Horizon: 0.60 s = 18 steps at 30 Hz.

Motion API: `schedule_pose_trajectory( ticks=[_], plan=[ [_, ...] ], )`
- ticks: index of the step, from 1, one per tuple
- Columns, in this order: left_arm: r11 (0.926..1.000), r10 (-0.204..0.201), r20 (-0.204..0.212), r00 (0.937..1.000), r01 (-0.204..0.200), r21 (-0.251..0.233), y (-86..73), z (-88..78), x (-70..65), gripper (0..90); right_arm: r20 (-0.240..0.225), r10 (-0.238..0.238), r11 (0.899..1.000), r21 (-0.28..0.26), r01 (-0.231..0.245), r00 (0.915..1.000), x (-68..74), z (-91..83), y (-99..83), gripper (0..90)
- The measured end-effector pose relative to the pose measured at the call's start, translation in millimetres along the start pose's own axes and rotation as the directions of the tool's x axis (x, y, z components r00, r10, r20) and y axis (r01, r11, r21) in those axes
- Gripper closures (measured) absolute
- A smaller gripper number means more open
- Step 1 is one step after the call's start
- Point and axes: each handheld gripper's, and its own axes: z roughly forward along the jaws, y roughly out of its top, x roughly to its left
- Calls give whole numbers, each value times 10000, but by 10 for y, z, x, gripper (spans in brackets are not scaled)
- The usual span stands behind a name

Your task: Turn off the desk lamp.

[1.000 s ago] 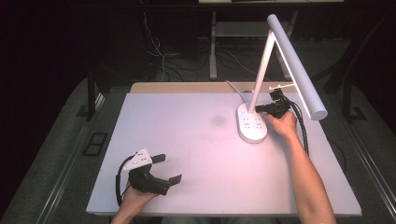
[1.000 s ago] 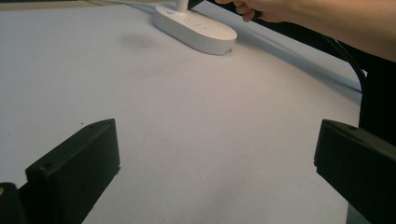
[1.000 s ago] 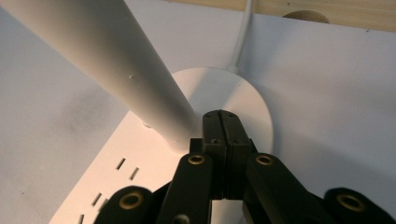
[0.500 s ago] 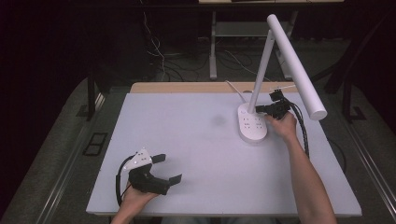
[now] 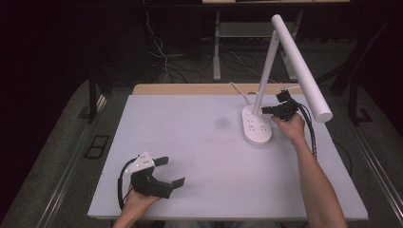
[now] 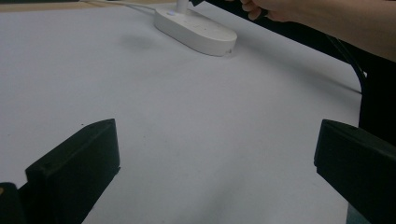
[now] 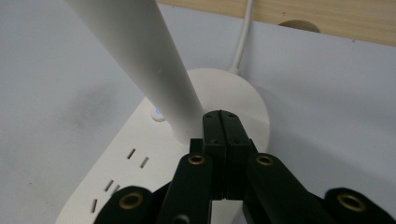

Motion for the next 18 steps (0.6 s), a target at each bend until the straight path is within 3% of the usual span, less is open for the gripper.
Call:
schedule_pose_trajectory(
  ticks=[13,14,18],
  plan=[
    [10000,9,44,10000,-9,6,2,15,-27,0,-240,79,9986,-525,-92,9997,-20,-362,-120,898],
    [10000,-8,46,10000,8,-8,2,18,-31,0,-299,96,9982,-583,-113,9995,-11,-395,-134,841],
    [10000,47,73,10000,-47,43,2,30,-41,0,-427,29,9977,-677,-58,9991,30,-502,-206,820]
  ],
)
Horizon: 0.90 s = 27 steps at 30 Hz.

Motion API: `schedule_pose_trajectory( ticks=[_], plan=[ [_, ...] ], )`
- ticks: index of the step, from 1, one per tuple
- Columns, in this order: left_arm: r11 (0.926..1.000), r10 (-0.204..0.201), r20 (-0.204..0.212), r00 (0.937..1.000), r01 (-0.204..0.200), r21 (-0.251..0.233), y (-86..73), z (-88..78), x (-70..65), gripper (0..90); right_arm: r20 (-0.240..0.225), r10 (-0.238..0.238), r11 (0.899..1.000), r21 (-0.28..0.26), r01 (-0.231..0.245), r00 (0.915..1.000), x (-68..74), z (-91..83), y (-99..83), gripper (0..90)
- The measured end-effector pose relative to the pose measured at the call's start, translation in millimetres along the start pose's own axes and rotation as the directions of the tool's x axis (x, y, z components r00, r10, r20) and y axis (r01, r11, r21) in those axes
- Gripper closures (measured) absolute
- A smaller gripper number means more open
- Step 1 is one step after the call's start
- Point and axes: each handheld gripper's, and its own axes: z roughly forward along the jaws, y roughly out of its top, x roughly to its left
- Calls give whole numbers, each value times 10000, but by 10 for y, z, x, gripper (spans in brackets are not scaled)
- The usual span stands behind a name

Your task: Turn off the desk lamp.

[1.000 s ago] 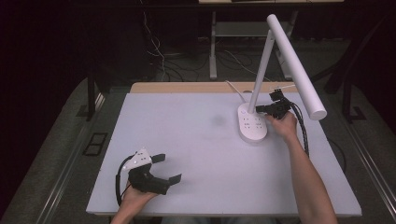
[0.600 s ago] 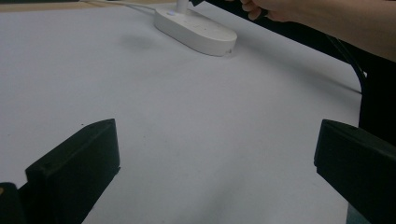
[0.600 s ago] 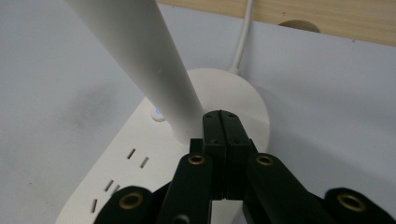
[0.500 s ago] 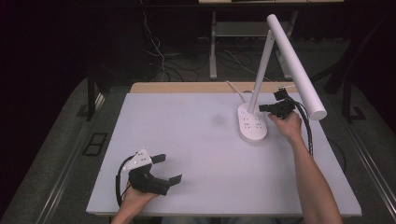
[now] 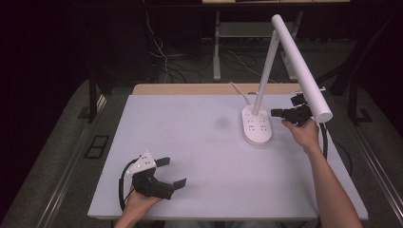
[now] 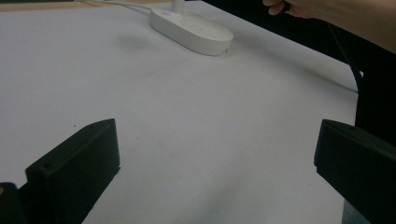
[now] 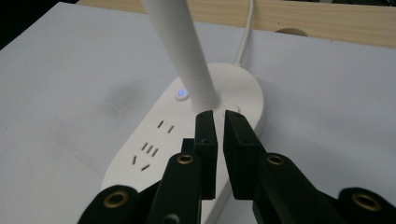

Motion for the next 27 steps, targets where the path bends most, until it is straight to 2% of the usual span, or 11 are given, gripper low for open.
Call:
schedule_pose_trajectory(
  ticks=[5,13,17,19,20,21,24,27],
  plan=[
    [10000,28,17,10000,-28,0,2,3,-3,0,-167,10,9996,-284,-15,9999,65,-140,-69,693],
    [9999,-42,-33,10000,41,-125,5,-18,11,0,-475,211,9976,-645,-242,9986,251,-305,-155,334],
    [9999,-35,-16,10000,35,-112,6,-17,7,0,-449,-2,9981,-613,-26,9990,394,-361,-245,139],
    [9999,-24,-8,10000,24,-126,7,-18,7,0,-619,-112,9979,-638,73,9980,467,-406,-298,109],
    [9999,-7,-12,10000,6,-127,7,-18,9,0,-479,-153,9973,-730,118,9987,508,-430,-328,83],
    [9999,-13,-13,10000,12,-126,7,-19,11,0,-472,-247,9969,-761,211,9986,544,-454,-355,0],
    [9999,-50,-46,10000,50,-157,7,-24,14,0,-661,-464,9947,-950,400,9967,633,-541,-453,5],
    [9999,-43,-75,10000,42,-165,7,-34,16,0,-916,-456,9928,-1144,349,9947,698,-630,-555,5]
  ],
)
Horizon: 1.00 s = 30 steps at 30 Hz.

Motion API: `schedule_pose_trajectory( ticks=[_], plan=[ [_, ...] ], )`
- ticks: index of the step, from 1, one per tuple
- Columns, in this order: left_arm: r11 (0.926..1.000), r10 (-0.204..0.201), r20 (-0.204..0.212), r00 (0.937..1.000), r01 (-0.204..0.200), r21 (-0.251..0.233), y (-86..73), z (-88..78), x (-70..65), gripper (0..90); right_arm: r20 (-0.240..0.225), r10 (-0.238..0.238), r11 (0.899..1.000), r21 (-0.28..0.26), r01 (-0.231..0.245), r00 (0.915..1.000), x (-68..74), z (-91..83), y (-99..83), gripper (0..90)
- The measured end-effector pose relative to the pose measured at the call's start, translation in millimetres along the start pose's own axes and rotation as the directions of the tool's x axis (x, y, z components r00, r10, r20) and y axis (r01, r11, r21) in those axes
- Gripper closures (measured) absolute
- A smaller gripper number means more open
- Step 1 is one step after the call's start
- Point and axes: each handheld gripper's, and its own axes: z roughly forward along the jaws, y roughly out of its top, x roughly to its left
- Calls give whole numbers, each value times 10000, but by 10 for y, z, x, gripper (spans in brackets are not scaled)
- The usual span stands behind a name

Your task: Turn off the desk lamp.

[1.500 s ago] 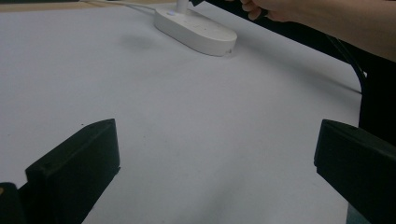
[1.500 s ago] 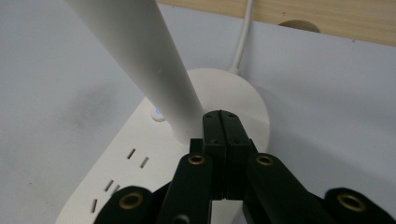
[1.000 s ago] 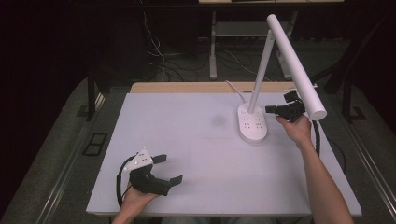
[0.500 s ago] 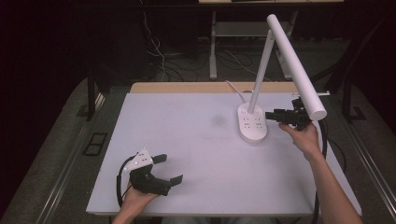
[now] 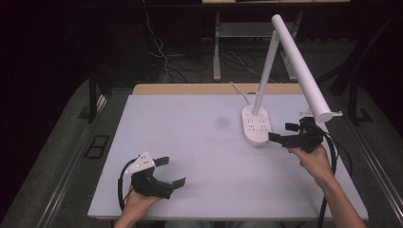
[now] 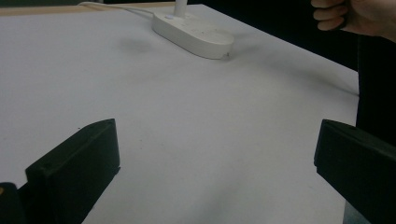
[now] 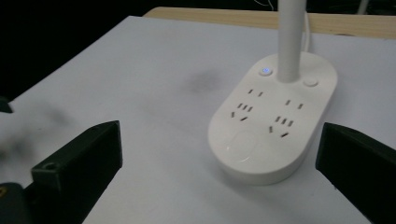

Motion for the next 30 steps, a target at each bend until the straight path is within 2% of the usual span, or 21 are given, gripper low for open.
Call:
schedule_pose_trajectory(
  ticks=[5,15,20,30],
  plan=[
    [10000,-5,6,10000,5,4,-1,3,-1,0,-150,-187,9998,47,187,9997,116,-108,-149,6],
    [10000,42,-9,10000,-42,15,-1,-2,5,0,-412,-306,9992,-267,295,9987,278,-240,-434,6],
    [10000,31,-20,10000,-31,45,-1,-3,4,0,-405,-488,9984,-289,477,9980,334,-250,-582,6],
    [10000,20,-10,10000,-20,57,-3,2,6,0,-617,-478,9987,-201,467,9970,474,-269,-803,6]
  ],
)
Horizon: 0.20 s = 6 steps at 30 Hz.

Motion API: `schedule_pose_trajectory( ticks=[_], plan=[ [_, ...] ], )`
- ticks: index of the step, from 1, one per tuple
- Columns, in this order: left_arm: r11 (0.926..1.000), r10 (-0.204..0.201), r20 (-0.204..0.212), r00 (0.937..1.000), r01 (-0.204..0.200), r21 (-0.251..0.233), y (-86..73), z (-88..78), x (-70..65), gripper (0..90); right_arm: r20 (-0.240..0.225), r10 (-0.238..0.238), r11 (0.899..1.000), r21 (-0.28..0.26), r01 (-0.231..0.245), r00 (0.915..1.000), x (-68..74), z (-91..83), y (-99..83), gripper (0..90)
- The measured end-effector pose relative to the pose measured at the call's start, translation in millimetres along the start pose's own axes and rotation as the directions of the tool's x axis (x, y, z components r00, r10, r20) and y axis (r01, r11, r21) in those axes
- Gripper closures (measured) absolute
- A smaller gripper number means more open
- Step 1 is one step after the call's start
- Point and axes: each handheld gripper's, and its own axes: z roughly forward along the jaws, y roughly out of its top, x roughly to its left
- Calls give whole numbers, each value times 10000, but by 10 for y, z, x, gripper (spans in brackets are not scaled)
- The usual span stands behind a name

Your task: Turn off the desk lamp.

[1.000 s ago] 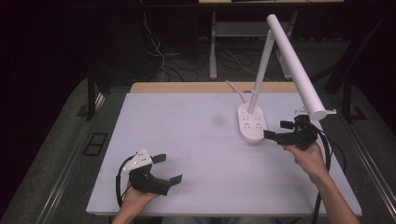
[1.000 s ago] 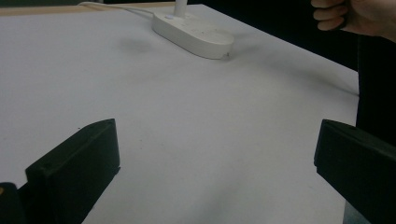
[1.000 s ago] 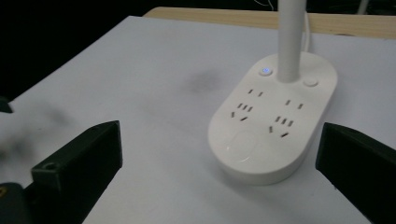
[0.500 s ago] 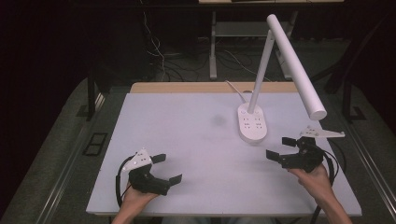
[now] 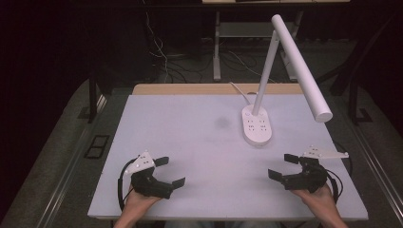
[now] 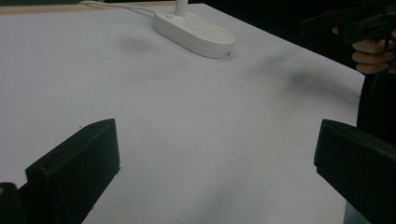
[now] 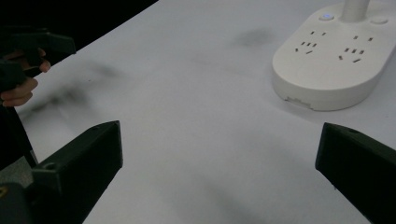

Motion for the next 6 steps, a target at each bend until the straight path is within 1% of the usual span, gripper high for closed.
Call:
schedule_pose_trajectory(
  ticks=[6],
  plan=[
    [10000,2,22,10000,-2,7,1,2,-2,0,-92,-92,9999,70,92,9999,17,49,-151,6]
  ],
)
